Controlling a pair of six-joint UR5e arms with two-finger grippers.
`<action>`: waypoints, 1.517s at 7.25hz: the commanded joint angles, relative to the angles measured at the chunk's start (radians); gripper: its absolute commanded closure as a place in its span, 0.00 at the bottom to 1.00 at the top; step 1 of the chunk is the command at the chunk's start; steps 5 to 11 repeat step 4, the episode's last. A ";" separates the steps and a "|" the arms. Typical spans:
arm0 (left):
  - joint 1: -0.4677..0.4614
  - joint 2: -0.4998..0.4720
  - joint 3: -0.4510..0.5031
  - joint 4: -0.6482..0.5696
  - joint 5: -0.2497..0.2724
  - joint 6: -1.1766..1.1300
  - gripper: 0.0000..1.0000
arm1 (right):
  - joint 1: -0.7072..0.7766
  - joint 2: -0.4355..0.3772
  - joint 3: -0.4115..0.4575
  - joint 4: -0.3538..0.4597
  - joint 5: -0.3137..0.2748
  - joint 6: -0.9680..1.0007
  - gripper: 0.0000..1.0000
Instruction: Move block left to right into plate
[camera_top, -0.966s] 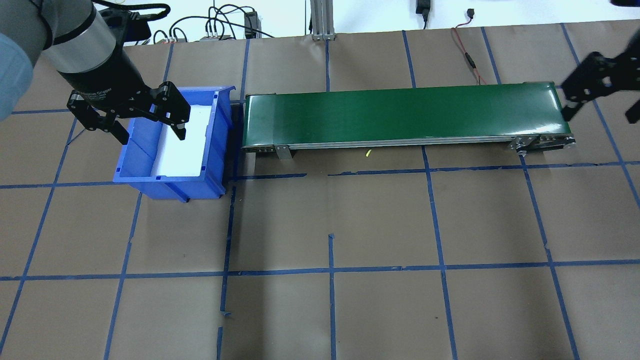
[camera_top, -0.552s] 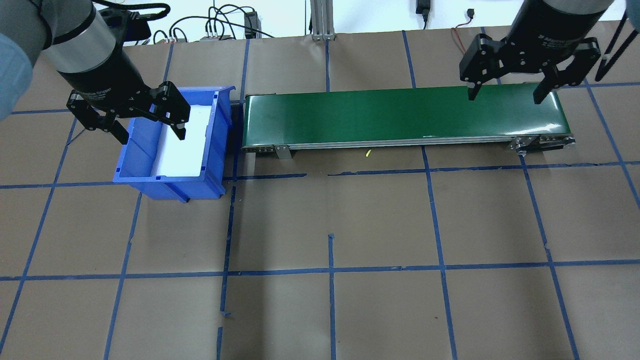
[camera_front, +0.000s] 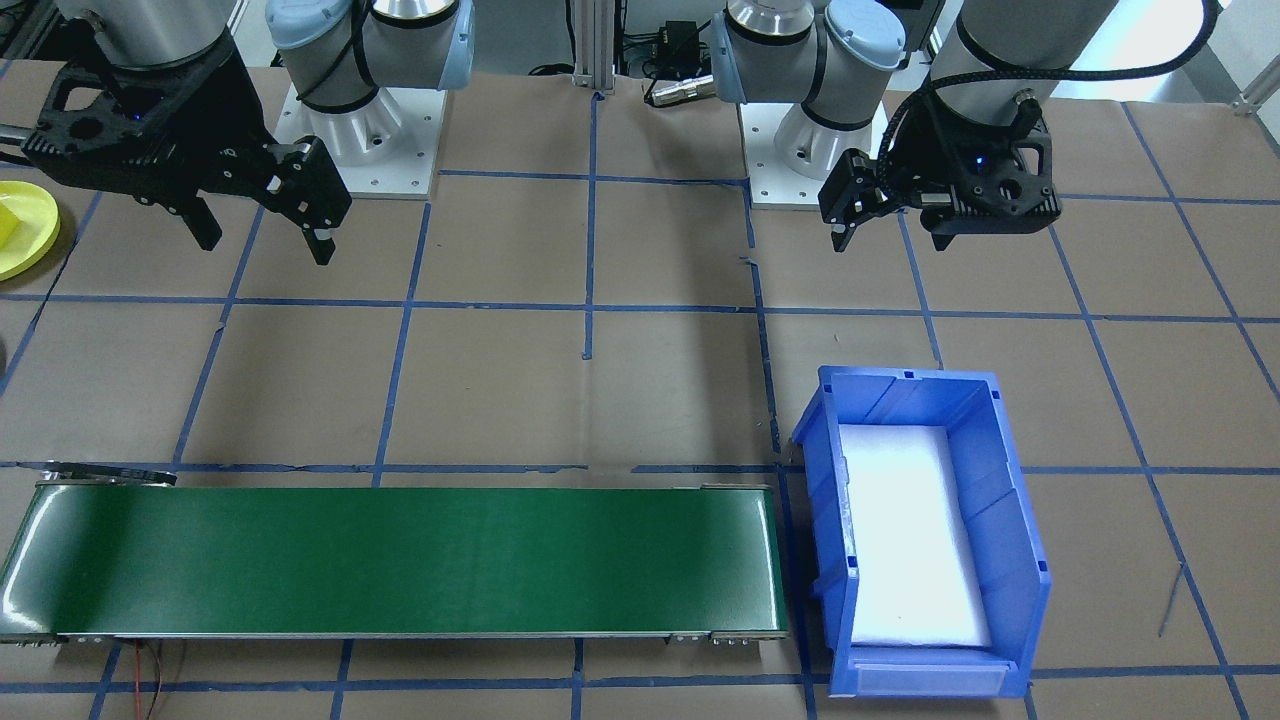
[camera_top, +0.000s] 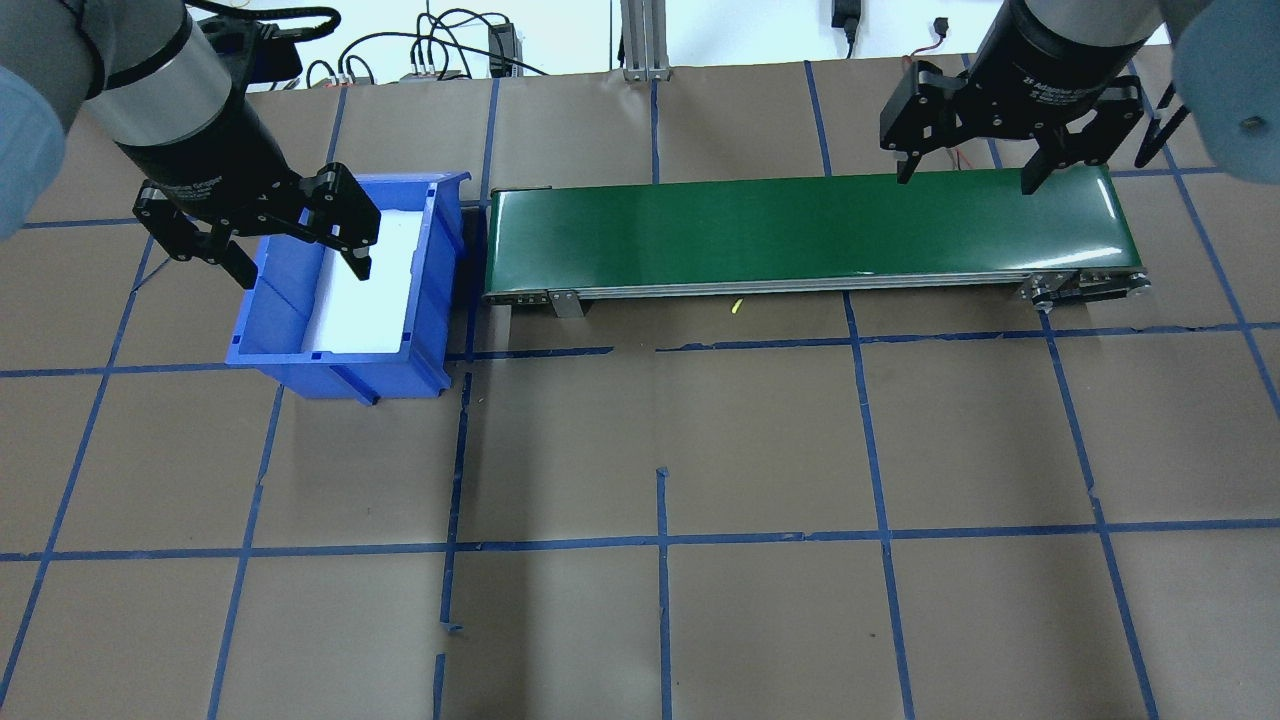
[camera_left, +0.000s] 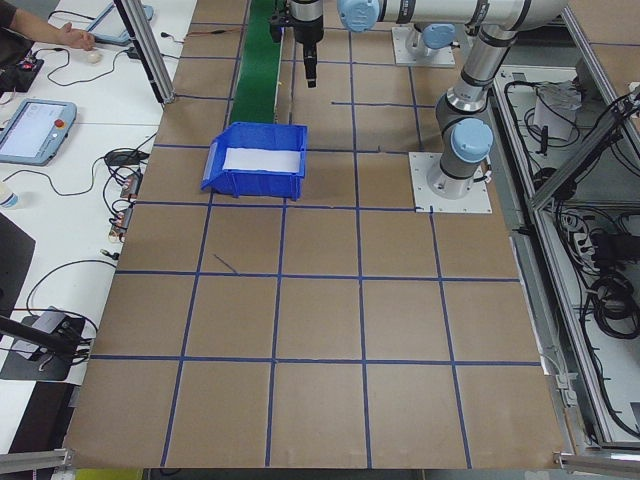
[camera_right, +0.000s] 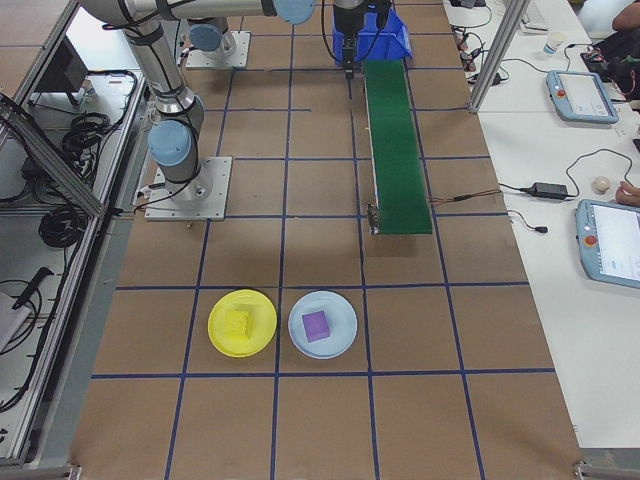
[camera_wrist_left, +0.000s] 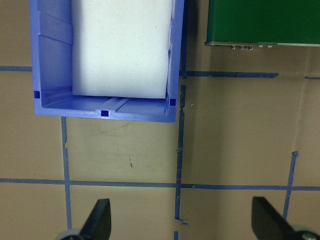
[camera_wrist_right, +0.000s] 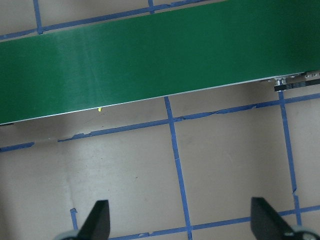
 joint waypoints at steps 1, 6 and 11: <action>0.000 0.001 -0.002 -0.004 0.000 0.000 0.00 | 0.011 0.000 0.013 0.006 0.021 0.038 0.00; 0.000 0.001 -0.002 -0.001 0.000 0.000 0.00 | 0.011 0.002 0.013 0.010 0.021 0.038 0.00; 0.000 0.001 -0.002 -0.001 0.000 0.000 0.00 | 0.011 0.002 0.013 0.010 0.021 0.038 0.00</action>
